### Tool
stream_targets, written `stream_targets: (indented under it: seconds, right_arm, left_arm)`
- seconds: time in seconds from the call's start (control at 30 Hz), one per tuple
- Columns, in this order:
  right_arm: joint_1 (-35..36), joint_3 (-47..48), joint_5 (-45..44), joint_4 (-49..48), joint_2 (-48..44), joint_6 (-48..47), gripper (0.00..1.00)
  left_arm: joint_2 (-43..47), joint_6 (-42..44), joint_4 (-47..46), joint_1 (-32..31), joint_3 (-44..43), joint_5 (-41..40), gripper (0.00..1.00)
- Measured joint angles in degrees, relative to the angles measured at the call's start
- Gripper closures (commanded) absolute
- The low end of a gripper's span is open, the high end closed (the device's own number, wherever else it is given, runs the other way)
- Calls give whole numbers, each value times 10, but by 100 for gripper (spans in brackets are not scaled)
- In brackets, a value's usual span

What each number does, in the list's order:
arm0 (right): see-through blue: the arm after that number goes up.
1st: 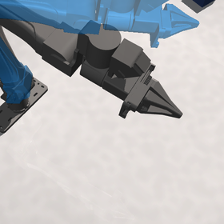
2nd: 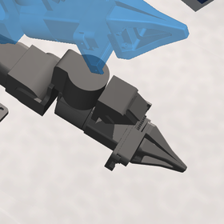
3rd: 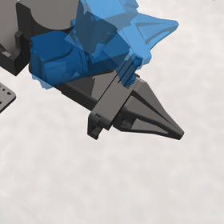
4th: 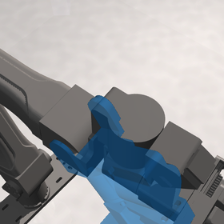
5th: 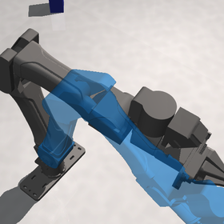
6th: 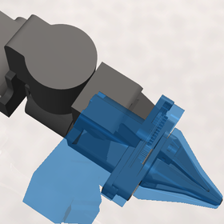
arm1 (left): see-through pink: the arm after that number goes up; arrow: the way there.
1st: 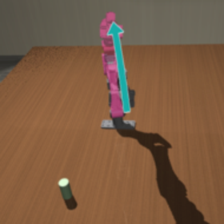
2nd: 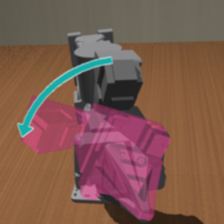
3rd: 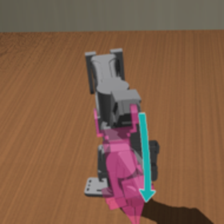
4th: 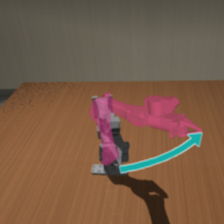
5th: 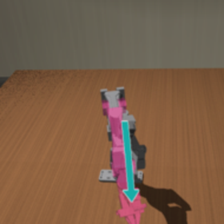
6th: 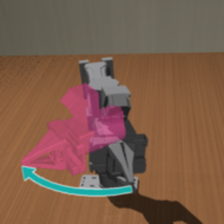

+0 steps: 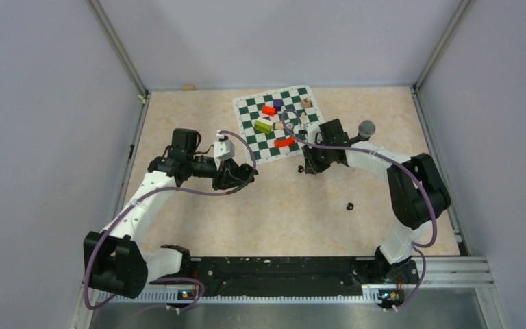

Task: Insert the wireless bluetooth earbuds into the charging case
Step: Pick up the earbud from the center of the board.

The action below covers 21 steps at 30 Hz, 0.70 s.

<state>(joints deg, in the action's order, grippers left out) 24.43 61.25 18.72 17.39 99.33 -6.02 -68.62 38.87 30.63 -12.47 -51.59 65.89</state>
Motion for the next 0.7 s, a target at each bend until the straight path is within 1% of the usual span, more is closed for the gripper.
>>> stream_targets:
  seconds: [0.3, 0.53, 0.7]
  right_arm:
    - [2, 53, 7, 17, 73, 25, 80]
    - [-2, 53, 21, 21, 77, 43, 79]
    - [-10, 53, 31, 21, 79, 54, 76]
  left_arm:
    - [0, -13, -16, 0, 7, -10, 100]
    - [0, -13, -21, 0, 7, -11, 100]
    - [2, -13, -21, 0, 10, -14, 100]
